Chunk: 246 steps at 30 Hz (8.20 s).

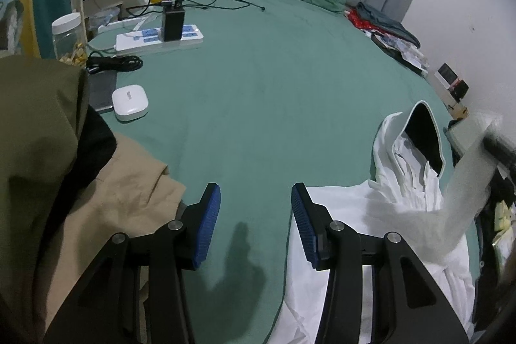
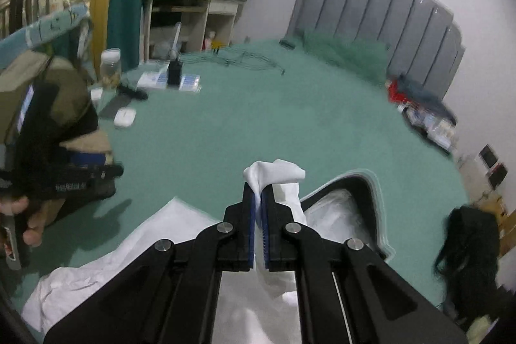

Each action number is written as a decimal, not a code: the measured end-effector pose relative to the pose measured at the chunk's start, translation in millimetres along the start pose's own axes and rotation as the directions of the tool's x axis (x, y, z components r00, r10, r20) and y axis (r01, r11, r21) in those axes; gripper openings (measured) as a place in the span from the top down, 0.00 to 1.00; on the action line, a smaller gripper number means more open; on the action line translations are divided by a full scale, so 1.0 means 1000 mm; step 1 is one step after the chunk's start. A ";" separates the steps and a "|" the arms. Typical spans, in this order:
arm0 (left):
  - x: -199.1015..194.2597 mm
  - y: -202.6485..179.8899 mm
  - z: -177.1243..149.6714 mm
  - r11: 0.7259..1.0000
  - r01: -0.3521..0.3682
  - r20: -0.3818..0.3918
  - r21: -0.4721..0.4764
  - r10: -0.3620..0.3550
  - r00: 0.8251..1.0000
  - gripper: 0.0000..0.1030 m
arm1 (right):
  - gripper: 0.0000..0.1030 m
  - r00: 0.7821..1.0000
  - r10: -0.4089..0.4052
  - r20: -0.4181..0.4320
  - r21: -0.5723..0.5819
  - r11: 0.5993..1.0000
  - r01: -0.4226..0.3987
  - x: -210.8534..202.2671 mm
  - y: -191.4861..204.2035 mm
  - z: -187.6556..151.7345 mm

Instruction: Fold large clothes

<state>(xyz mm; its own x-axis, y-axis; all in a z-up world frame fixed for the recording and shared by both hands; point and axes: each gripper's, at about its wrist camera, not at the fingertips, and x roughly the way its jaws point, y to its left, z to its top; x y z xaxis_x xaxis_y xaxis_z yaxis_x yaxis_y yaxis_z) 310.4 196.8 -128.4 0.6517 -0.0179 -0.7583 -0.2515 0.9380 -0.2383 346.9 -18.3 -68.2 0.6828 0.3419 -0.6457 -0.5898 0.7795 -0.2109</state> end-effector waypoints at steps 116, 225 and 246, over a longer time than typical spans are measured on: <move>0.072 -0.006 -0.014 0.996 -0.078 -0.143 0.051 0.085 0.986 0.63 | 0.69 0.969 -0.232 -0.083 -0.126 0.967 0.221 0.153 -0.156 -0.037; 0.024 -0.055 -0.029 0.988 0.075 -0.085 0.138 -0.064 0.994 0.63 | 0.55 0.971 -0.143 -0.191 -0.201 0.974 0.104 -0.018 0.044 -0.170; 0.027 -0.082 -0.039 0.978 0.097 -0.108 0.186 -0.078 0.991 0.63 | 0.29 0.987 -0.004 -0.162 -0.025 1.000 0.000 -0.027 -0.105 -0.046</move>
<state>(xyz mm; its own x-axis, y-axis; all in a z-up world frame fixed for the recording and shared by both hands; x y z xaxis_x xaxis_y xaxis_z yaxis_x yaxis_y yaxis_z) 320.3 105.7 -153.1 0.5881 -0.1279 -0.7986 -0.0496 0.9798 -0.1935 370.3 -133.1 -61.9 0.6066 0.2490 -0.7550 -0.6002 0.7662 -0.2296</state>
